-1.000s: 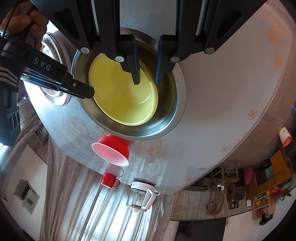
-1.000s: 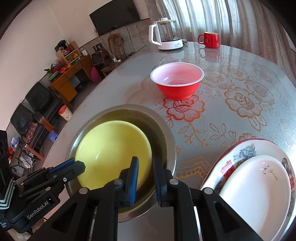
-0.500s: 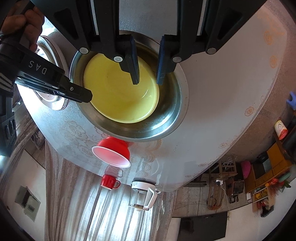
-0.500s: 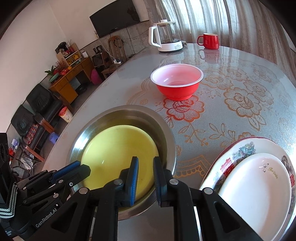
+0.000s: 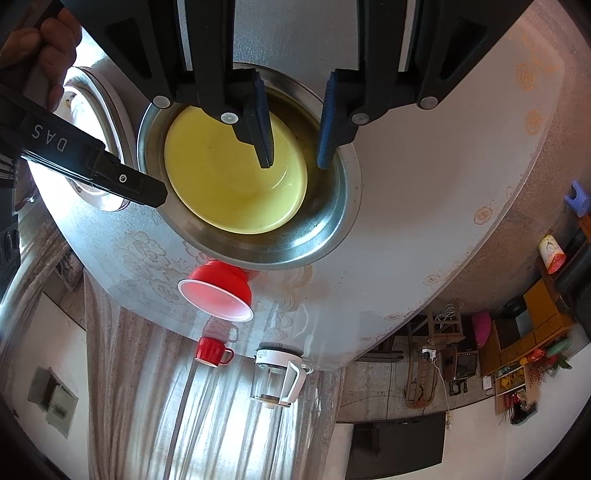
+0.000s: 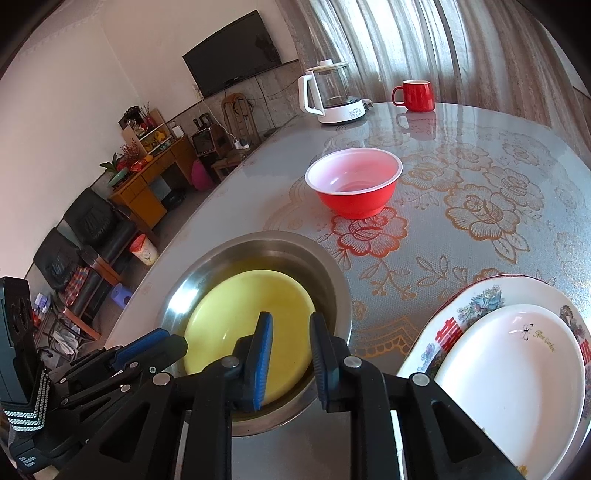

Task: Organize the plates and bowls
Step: 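Open the left tool and withdraw it from the yellow bowl, then move the left tool to the red bowl rim and close it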

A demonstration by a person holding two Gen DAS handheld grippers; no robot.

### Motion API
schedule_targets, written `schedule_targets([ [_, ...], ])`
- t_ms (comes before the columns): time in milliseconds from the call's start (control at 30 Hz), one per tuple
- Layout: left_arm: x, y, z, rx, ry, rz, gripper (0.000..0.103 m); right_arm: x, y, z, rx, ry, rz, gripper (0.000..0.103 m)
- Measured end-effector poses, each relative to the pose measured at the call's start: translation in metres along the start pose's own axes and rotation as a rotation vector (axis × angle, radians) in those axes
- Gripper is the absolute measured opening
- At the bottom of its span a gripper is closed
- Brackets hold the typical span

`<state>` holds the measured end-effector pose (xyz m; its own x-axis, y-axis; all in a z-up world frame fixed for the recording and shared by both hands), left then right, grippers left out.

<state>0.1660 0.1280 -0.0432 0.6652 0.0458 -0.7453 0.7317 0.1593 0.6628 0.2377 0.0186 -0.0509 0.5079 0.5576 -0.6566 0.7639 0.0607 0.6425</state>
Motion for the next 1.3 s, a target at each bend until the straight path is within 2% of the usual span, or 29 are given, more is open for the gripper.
schedule_targets([
  [67,-0.001,0.001,0.0,0.002,-0.001,0.004,0.028,-0.001,0.0,0.001,0.014,0.007,0.003,0.023],
  [400,-0.006,0.005,0.003,0.008,-0.009,0.022,0.031,-0.012,0.006,0.01,0.049,0.014,0.035,0.023],
  [500,-0.006,0.008,0.006,0.017,-0.008,0.028,0.033,-0.015,0.009,0.015,0.074,0.017,0.049,0.028],
  [733,-0.006,0.014,0.014,0.049,-0.013,0.036,0.033,-0.018,0.013,0.027,0.117,0.026,0.056,0.03],
  [800,-0.005,0.016,0.014,0.049,-0.011,0.039,0.036,-0.019,0.016,0.031,0.122,0.025,0.057,0.03],
  [867,-0.004,0.019,0.017,0.058,-0.012,0.037,0.041,-0.019,0.019,0.035,0.131,0.03,0.061,0.031],
  [1167,0.003,0.039,0.024,0.101,0.007,0.052,0.042,-0.016,0.035,0.052,0.187,0.048,0.063,0.031],
  [1300,0.015,0.05,0.029,0.11,-0.01,0.021,0.042,-0.009,0.047,0.057,0.197,0.053,0.054,0.031],
])
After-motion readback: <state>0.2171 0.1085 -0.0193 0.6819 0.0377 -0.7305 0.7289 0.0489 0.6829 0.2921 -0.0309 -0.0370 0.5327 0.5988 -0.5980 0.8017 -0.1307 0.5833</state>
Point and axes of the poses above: each gripper's, at about its wrist camera, not at the fingertips, and x roughly the way its jaws point, z to its right, y to its top, the point moved 9 cm from there along x, roughly the way its jaws point, and after that the axes turned 6 degrees about y, right-handed, at the moved point
